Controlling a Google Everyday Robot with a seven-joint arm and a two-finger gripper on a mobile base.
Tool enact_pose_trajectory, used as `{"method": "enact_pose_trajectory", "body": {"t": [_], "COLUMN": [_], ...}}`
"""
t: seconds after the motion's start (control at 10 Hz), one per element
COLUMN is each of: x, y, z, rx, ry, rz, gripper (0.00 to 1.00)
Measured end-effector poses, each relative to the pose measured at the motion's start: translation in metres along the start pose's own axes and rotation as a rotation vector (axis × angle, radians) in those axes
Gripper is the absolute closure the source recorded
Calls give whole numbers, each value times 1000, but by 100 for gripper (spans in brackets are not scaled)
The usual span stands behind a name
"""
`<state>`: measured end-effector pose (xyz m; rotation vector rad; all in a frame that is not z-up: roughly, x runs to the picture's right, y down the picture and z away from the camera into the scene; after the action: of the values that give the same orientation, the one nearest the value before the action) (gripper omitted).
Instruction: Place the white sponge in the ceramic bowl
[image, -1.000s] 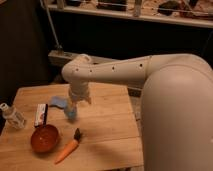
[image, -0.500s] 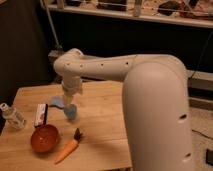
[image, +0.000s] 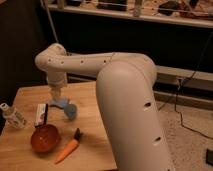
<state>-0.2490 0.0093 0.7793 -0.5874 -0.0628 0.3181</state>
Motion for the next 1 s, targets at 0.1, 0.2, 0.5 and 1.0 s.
{"method": "enact_pose_trajectory", "body": {"t": [0.1, 0.2, 0.5, 1.0], "x": [2, 2, 3, -5], "y": [-2, -1, -6, -13], "z": [0, 0, -1, 38], "rx": [1, 1, 33, 107], "ry": [4, 4, -20, -95], "rz": [3, 3, -7, -214], "gripper": [35, 35, 35, 35]}}
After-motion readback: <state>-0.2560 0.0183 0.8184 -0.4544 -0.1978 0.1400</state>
